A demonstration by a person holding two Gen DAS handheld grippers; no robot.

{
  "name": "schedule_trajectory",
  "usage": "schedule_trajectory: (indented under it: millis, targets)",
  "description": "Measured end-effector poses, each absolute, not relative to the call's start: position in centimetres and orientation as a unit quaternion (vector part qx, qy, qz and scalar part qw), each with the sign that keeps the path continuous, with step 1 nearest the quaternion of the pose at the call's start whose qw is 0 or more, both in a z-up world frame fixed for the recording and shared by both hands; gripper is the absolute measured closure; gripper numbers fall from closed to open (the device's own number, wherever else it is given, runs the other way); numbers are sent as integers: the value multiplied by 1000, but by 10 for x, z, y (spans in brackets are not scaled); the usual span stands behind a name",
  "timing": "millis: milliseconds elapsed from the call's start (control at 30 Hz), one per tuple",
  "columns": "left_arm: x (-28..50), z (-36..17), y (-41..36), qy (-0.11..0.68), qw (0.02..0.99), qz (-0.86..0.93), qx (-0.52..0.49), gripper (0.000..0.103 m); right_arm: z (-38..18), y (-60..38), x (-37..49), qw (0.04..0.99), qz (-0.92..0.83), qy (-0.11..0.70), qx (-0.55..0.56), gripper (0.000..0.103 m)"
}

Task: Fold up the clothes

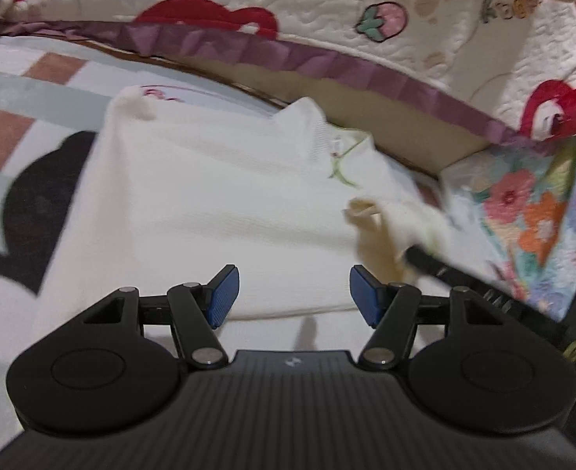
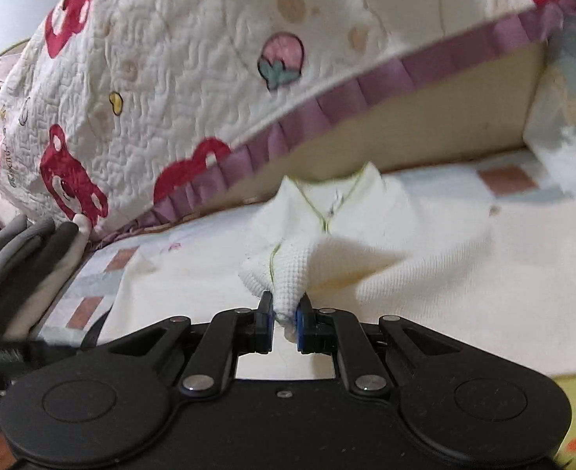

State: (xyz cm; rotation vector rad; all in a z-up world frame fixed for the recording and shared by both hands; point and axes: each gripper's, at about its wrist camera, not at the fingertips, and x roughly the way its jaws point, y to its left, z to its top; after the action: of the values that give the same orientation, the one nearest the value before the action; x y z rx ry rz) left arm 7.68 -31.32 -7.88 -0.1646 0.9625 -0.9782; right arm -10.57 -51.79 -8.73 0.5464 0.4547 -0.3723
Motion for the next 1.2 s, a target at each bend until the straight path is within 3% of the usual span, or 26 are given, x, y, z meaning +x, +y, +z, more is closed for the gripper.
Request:
schedule_trajectory:
  millis: [167, 267, 367, 600, 633, 700, 733, 800, 933, 1067, 1167, 1200]
  targets:
    - [99, -107, -324, 526, 681, -447, -246, 39, -100, -514, -113, 923, -155, 211, 282, 90]
    - [102, -113, -328, 534, 656, -433, -311, 37, -102, -513, -119, 929, -110, 196, 293, 90]
    - [101, -114, -342, 540, 652, -437, -303, 26, -109, -507, -121, 935, -90, 214, 269, 90]
    - [94, -132, -386, 594, 629, -433, -253, 26, -110, -510, -135, 935, -46, 231, 266, 89]
    - [94, -132, -394, 598, 630, -436, -237, 33, -107, -509, -143, 936, -58, 239, 252, 89]
    - [89, -121, -411, 585, 649, -453, -174, 70, -102, -503, -163, 937, -94, 258, 215, 83]
    - [85, -111, -419, 572, 662, -466, -135, 93, -99, -501, -172, 937, -111, 267, 196, 82]
    - [77, -87, -429, 530, 693, -484, -70, 93, -93, -495, -192, 934, -147, 285, 158, 63]
    - [71, -27, -430, 417, 761, -496, -24, 94, -97, -503, -224, 903, -252, 345, 43, 61]
    - [66, 20, -426, 319, 810, -493, 10, 94, -108, -529, -233, 878, -306, 367, 26, 59]
    - [66, 30, -425, 317, 805, -502, 21, 94, -117, -549, -240, 859, -342, 381, 18, 57]
    - [66, 33, -426, 326, 798, -507, 19, 94, -119, -556, -242, 852, -354, 385, 16, 51]
